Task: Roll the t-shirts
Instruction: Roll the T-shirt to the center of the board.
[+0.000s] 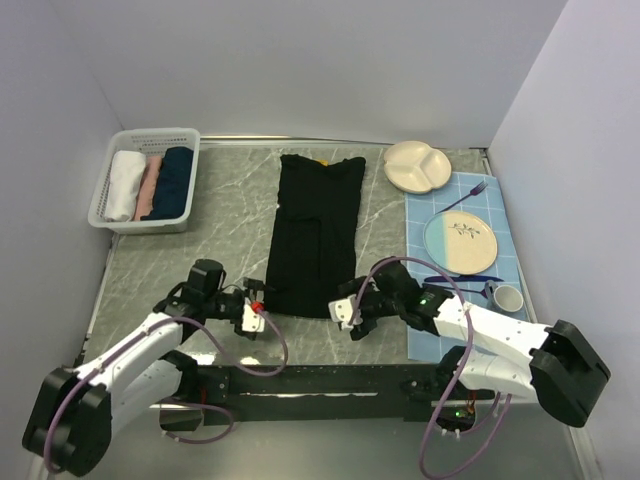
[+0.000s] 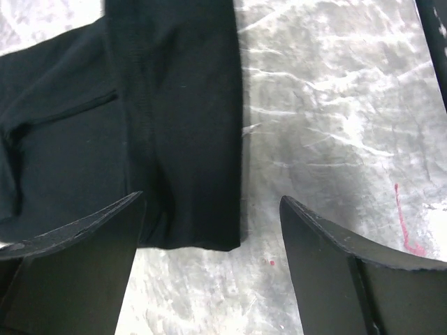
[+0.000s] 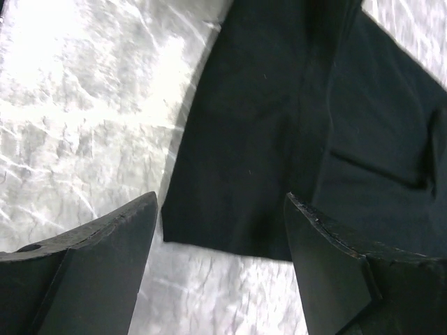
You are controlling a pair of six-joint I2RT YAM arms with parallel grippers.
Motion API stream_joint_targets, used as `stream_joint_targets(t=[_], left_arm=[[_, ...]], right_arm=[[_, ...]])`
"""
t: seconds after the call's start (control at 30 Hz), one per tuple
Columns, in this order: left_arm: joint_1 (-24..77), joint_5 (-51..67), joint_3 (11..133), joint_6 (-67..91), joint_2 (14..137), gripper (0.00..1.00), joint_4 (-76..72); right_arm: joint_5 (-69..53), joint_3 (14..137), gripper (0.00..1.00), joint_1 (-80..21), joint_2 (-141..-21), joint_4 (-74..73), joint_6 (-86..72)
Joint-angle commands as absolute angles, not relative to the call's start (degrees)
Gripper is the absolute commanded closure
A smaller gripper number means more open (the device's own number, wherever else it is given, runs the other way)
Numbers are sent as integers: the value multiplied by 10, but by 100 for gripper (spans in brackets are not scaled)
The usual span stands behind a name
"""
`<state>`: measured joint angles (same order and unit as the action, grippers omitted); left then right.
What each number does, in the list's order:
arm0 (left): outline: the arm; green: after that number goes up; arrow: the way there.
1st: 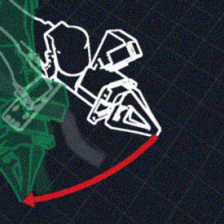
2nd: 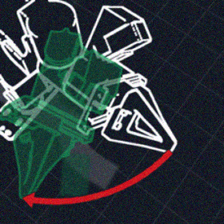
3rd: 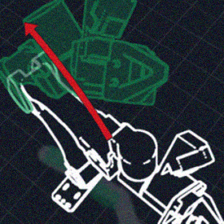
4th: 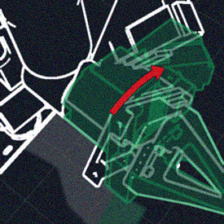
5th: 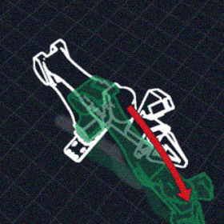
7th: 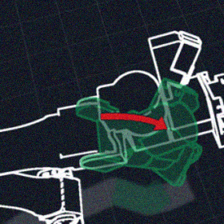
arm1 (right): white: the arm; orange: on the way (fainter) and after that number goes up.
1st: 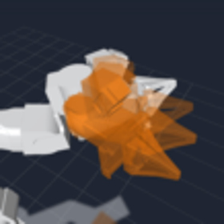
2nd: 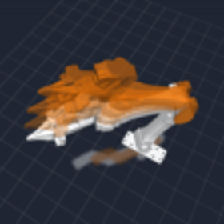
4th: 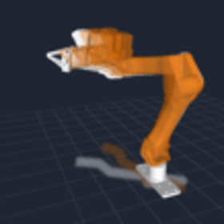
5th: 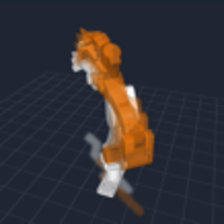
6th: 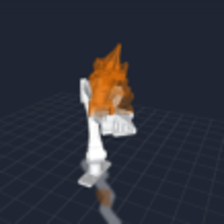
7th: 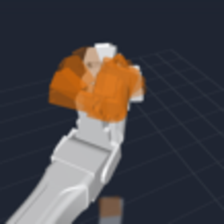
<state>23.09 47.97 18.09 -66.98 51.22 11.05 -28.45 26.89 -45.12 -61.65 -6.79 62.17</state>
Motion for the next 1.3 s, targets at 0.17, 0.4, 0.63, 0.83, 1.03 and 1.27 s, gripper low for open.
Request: stream_joint_targets(t=[0.17, 0.4, 0.63, 0.83, 1.03, 1.27], left_arm=[[239, 499, 176, -809, 569, 22, 65], [287, 439, 182, -846, 595, 33, 94], [352, 342, 142, -737, 622, 39, 5], [414, 253, 111, -632, 633, 38, -121], [417, 219, 106, -641, 614, 32, -115], [415, 202, 127, -643, 604, 33, -41]], right_arm=[[-324, 236, 20, -464, -604, -23, 663], [-301, 270, 26, -473, -652, -59, 681], [-259, 258, 28, -502, -668, -41, 693], [-200, 257, 33, -512, -705, -2, 678], [-144, 287, 41, -513, -767, 11, 667], [-124, 301, 57, -513, -781, 33, 624]])
